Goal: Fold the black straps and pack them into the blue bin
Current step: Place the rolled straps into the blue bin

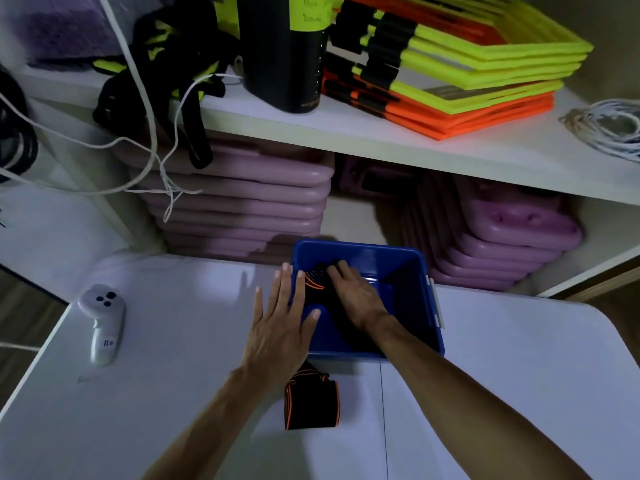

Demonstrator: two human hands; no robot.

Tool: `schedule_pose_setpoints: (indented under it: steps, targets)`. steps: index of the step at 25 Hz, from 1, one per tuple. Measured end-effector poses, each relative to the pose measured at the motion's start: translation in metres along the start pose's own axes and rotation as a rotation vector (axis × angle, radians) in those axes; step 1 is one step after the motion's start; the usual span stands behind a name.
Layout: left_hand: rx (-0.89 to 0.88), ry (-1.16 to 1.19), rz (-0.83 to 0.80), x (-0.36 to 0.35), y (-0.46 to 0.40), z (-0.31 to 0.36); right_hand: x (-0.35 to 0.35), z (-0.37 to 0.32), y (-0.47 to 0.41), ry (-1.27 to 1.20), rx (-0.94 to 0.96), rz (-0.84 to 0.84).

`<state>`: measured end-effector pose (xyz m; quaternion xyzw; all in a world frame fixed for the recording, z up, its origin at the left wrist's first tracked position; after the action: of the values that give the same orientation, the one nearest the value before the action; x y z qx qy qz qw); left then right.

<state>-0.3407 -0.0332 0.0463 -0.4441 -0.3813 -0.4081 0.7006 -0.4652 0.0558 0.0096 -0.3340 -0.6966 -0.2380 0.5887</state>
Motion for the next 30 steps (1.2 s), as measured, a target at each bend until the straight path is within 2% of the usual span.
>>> schedule_pose_setpoints:
  steps: [2,4,7,9,10,12,15,17,25,30]
  targets:
    - [0.006,0.015,-0.001,0.000,0.000,0.000,0.015,-0.001,0.005,0.038,-0.027,0.005]
    - [0.023,0.030,-0.006,0.001,0.000,-0.001,0.037,-0.006,0.020,-0.061,-0.085,0.037]
    - [0.032,0.053,-0.027,-0.001,0.002,0.001,0.081,-0.015,0.074,-0.288,-0.132,0.287]
    - [0.025,0.056,-0.035,-0.001,0.002,0.001,0.098,-0.028,0.126,-0.365,-0.061,0.476]
    - [0.022,0.050,-0.039,-0.002,0.002,0.000,0.095,-0.036,0.150,-0.394,-0.003,0.500]
    - [0.018,0.037,-0.052,-0.003,0.001,-0.001,0.067,-0.050,0.184,-0.436,0.078,0.376]
    - [0.024,0.038,-0.083,-0.004,0.001,0.000,0.004,-0.056,0.196,-0.381,0.087,0.030]
    - [0.027,0.027,-0.105,-0.004,0.001,0.001,-0.021,-0.058,0.193,-0.313,0.098,-0.041]
    - [0.036,0.029,-0.127,-0.004,0.002,0.000,-0.027,-0.064,0.178,-0.396,0.119,0.042]
    - [0.035,0.021,-0.136,-0.003,0.001,0.000,0.024,-0.053,0.200,-0.344,0.187,0.245]
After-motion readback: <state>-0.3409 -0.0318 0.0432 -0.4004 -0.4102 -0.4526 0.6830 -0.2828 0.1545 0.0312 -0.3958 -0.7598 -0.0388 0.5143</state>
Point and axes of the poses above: each hand's wrist, its own y-axis away from the middle knuckle, its own x-axis out of the back of the hand, z = x × y, the point moved 8 cm from there along -y, towards the middle knuckle, and after that the axes turned 12 degrees about z, right-handed, at the moved point
